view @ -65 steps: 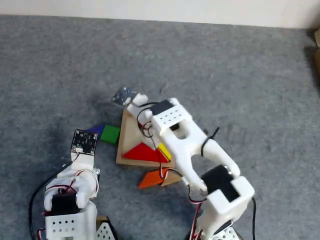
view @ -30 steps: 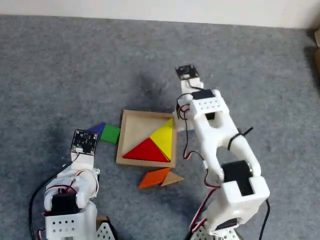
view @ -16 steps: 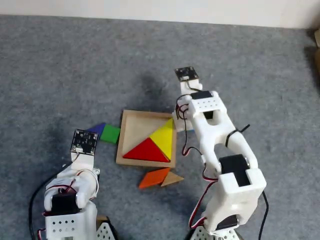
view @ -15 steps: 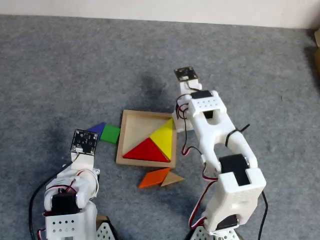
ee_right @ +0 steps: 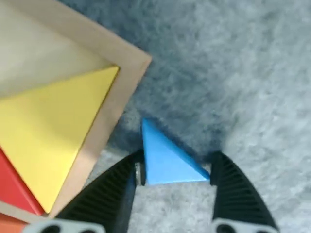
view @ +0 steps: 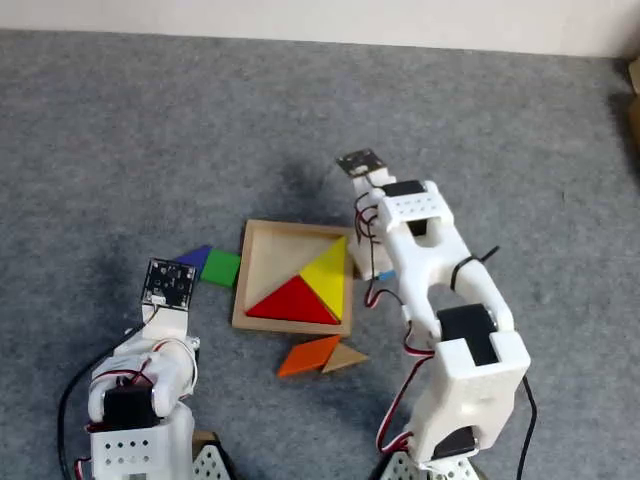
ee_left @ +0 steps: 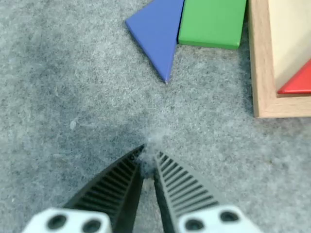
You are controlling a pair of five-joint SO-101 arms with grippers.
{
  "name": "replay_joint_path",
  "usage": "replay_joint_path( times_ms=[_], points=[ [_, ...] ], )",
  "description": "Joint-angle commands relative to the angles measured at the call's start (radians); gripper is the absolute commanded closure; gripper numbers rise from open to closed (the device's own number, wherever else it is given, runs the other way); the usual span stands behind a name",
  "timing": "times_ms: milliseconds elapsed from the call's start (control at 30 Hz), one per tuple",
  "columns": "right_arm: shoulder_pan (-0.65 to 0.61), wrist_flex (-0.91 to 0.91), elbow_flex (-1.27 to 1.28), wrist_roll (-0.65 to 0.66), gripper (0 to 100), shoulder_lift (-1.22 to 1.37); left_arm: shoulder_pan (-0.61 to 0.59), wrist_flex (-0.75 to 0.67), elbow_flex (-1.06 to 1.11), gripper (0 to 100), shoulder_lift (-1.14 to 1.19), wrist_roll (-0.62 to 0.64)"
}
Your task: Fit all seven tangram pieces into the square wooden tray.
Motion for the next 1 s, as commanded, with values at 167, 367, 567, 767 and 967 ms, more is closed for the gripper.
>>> replay_joint_path(
  times_ms=[167, 367, 567, 767, 967],
  points=[
    [0.018, 0.016, -0.028, 0.083, 84.8, -0.013, -0.004, 0.006, 0.021, 99, -0.005, 0.008],
    [0.056, 0.064, -0.039, 0.080, 83.2, -0.015, -0.004, 0.006, 0.021, 99, -0.005, 0.008],
    [0.062, 0.127, -0.097, 0.086, 77.9, -0.010, -0.004, 0.006, 0.021, 99, -0.005, 0.008],
    [0.061, 0.101, -0.096, 0.110, 78.1, -0.007, -0.004, 0.006, 0.021, 99, -0.005, 0.008],
    [0.061, 0.079, -0.104, 0.121, 83.0, 0.065, -0.004, 0.006, 0.021, 99, -0.005, 0.008]
  ],
)
